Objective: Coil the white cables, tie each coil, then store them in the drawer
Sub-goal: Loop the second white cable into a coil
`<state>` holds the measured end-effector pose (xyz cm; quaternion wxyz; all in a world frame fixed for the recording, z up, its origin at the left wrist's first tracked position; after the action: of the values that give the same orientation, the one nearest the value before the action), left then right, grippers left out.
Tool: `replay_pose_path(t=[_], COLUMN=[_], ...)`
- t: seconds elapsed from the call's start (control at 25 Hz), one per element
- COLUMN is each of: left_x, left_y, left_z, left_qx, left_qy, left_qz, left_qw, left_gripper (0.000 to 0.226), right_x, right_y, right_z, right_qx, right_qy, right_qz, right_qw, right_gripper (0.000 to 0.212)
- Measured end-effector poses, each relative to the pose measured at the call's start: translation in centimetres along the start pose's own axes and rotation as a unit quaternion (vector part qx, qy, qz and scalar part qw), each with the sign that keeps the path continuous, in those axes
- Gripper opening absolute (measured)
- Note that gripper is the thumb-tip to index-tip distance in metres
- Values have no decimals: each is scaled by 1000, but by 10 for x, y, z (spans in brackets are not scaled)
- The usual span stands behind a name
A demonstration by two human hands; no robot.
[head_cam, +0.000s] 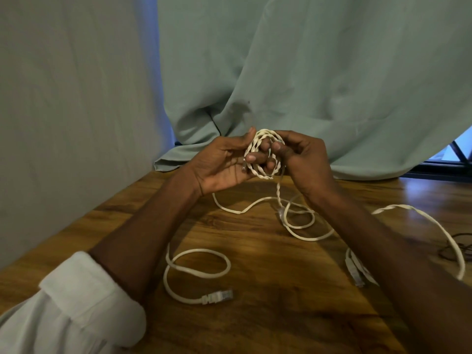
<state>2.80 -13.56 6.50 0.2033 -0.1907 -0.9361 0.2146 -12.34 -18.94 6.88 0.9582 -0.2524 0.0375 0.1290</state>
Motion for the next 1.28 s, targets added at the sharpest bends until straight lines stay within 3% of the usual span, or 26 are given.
replay_pose_path(t=[0.16,0.4,0.52,0.68,0.76,0.88,1.0,1.08,1.2,1.28], left_x=[-2,-4,-17,-44,-52,-57,-55,-51,-36,-30], left_y=[0,-14,-21,-22,-20,-17,-14,-12,-12,-10], left_z=[-7,-2,-14,-25,-25,-27,-27,-25,-16,-11], left_qx=[7,53,108,175,202,247,251,236,197,175], left_qy=[-14,117,180,209,213,210,105,-65,-340,-415], left_qz=[21,-2,-19,-110,-165,-247,-324,-346,-254,-195], left_qw=[1000,992,978,956,942,913,906,906,884,871], left_gripper=[44,41,37,38,45,52,45,46,47,46], right_x=[4,1,9,29,32,33,42,44,41,35], right_y=[2,1,7,23,23,21,29,31,31,27], right_z=[0,3,-2,-7,-10,-13,-12,-5,7,11], right_qx=[-2,2,52,97,92,-21,-101,-129,-169,-185], right_qy=[0,26,69,127,147,303,395,404,378,336], right_qz=[20,52,130,260,263,205,196,179,139,100], right_qw=[1000,998,988,952,949,930,892,888,900,918], right_gripper=[24,21,25,27,24,24,21,18,17,18])
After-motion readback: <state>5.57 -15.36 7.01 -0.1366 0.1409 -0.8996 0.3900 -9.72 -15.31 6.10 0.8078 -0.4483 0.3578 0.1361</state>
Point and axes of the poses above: each hand's wrist, its own y-axis away from the middle knuckle, its own x-axis out of the palm, z = x × y, the point moved 4 cm from there along -y, towards the middle knuckle, and after that the axes turned 15 degrees about x, right-handed, at the moved point
